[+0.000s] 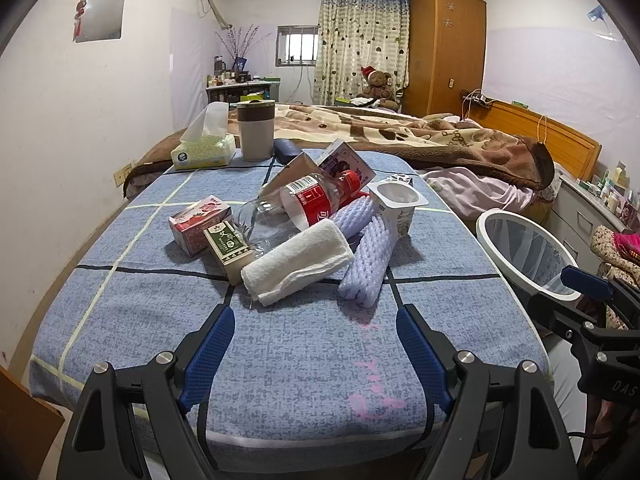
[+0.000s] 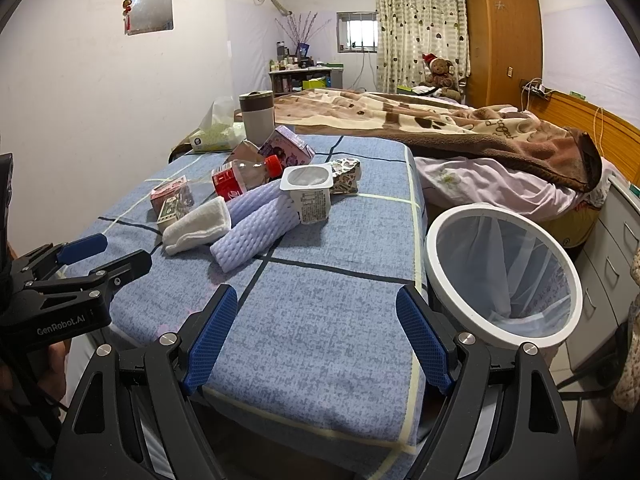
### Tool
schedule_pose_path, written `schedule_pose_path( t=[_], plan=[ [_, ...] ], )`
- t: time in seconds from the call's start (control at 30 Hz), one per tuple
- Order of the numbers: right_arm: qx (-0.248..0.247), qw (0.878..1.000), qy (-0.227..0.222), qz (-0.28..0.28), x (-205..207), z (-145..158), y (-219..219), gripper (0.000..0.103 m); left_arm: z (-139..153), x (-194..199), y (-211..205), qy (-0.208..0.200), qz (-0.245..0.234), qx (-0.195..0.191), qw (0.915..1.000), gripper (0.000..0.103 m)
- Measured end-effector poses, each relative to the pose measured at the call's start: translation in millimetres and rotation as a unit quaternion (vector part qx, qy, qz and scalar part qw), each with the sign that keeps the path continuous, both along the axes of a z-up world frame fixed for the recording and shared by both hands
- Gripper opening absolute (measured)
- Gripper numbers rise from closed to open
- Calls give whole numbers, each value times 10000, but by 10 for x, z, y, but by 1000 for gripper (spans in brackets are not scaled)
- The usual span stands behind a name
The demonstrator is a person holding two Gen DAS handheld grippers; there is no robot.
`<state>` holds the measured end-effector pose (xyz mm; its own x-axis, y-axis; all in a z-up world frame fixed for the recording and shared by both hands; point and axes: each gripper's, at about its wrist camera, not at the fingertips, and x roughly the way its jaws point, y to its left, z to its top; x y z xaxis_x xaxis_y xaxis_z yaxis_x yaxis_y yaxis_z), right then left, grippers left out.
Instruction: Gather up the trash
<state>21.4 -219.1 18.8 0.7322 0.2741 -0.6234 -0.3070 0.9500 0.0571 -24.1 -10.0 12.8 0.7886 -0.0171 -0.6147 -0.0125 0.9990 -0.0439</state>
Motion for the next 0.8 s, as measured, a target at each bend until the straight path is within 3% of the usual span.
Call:
schedule_pose_path(
  t=[0.8],
  plan=[
    [-59, 10000, 40, 30, 26, -22, 27, 83, -15, 28, 85, 4, 65, -48, 10000, 83]
  ],
)
